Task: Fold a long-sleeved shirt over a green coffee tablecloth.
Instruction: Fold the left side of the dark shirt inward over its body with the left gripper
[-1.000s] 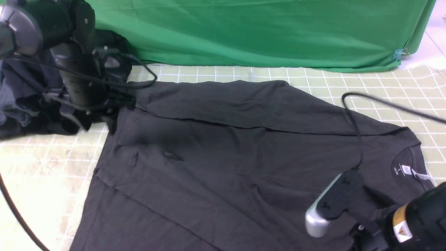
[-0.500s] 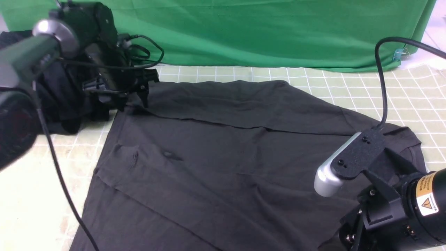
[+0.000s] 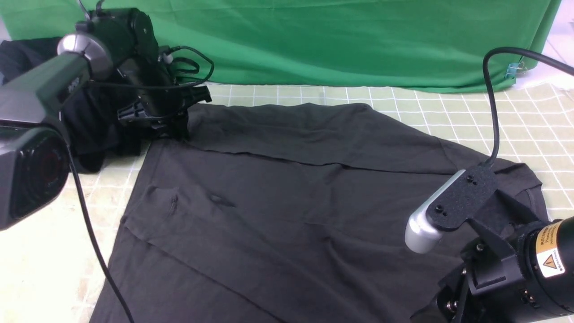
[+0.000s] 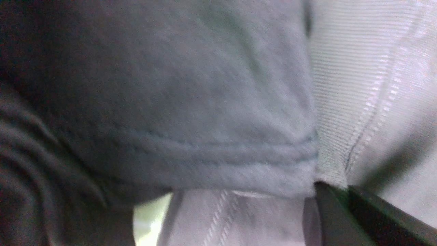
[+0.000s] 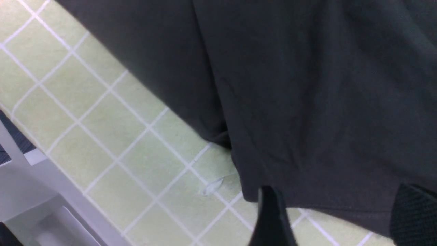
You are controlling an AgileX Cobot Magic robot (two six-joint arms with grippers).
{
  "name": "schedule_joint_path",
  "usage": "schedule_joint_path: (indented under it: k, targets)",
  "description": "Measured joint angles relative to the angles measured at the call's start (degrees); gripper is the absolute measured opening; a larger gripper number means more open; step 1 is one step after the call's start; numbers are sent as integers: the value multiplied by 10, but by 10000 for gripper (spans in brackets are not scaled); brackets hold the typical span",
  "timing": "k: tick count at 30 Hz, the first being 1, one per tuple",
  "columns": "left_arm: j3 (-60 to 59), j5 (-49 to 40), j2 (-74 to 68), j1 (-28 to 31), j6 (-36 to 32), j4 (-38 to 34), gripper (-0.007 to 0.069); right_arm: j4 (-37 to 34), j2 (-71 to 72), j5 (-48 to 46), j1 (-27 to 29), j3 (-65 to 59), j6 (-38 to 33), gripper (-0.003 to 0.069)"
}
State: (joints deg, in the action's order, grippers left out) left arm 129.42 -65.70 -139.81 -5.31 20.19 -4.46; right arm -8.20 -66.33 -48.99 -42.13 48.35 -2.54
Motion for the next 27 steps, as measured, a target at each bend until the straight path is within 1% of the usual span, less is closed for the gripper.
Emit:
schedule_joint_path:
  k: [5,9,13,18,19,23,27]
  targets:
    - [14,-32,24,-1,-11,-13,15,6,0,0,0,0,0,436]
    - [16,-36,51,-3,-20,-37,15,16,0,1,0,0,0,436]
    - [3,-36,76,-10,-26,-35,15,18,0,1,0,0,0,436]
    - [-88,-36,122,-22,-36,-28,15,23,0,1,0,0,1,436]
    - [-133,-35,148,-27,-36,-19,15,28,0,0,0,0,4,436]
    - [-231,-37,208,-31,-24,0,15,42,0,-1,0,0,12,436]
    - [-295,-37,258,-35,-12,22,15,46,0,-1,0,0,13,436]
